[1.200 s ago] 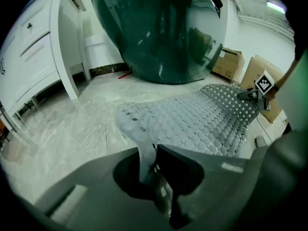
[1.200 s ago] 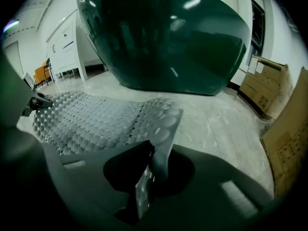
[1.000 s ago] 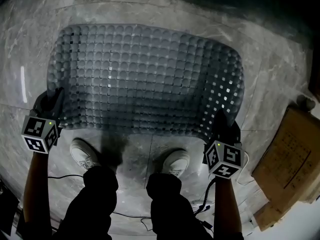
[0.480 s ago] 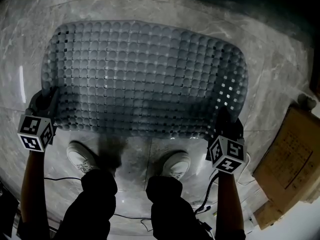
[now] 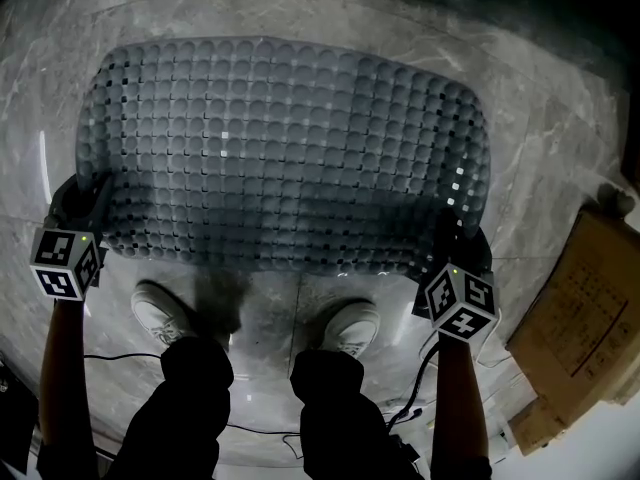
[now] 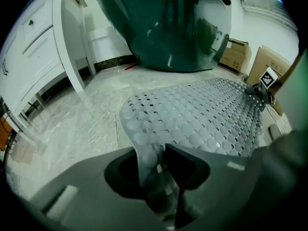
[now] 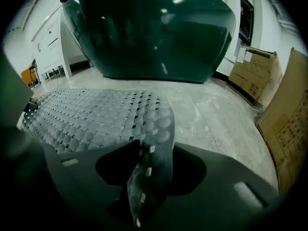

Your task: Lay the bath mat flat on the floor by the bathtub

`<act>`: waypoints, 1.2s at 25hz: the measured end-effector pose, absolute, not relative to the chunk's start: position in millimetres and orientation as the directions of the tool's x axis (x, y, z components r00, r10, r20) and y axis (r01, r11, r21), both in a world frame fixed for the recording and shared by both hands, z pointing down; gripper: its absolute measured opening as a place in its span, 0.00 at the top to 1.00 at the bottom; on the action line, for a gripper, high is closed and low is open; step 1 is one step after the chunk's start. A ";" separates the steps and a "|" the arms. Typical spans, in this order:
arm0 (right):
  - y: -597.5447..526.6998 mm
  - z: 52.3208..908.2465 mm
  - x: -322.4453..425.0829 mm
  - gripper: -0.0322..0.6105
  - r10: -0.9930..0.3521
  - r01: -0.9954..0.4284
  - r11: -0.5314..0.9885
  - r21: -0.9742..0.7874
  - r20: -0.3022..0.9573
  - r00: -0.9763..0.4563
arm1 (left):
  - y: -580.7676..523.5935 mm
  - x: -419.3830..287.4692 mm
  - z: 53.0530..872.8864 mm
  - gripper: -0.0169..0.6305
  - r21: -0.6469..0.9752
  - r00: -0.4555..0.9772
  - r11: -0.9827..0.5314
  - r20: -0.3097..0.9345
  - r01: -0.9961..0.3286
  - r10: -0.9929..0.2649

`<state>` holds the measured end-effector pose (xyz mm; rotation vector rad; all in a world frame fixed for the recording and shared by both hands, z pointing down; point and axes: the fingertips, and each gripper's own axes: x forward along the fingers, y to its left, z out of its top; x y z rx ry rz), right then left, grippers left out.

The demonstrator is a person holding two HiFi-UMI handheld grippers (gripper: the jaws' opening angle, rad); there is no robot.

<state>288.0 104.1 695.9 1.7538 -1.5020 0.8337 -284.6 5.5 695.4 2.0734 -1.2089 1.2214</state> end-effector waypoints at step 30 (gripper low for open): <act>93.1 587.9 263.9 0.77 -0.613 -0.994 -0.111 0.006 0.787 0.073 | 10.4 -265.9 613.5 0.61 -0.054 0.205 -0.460 0.844 -0.886 -0.496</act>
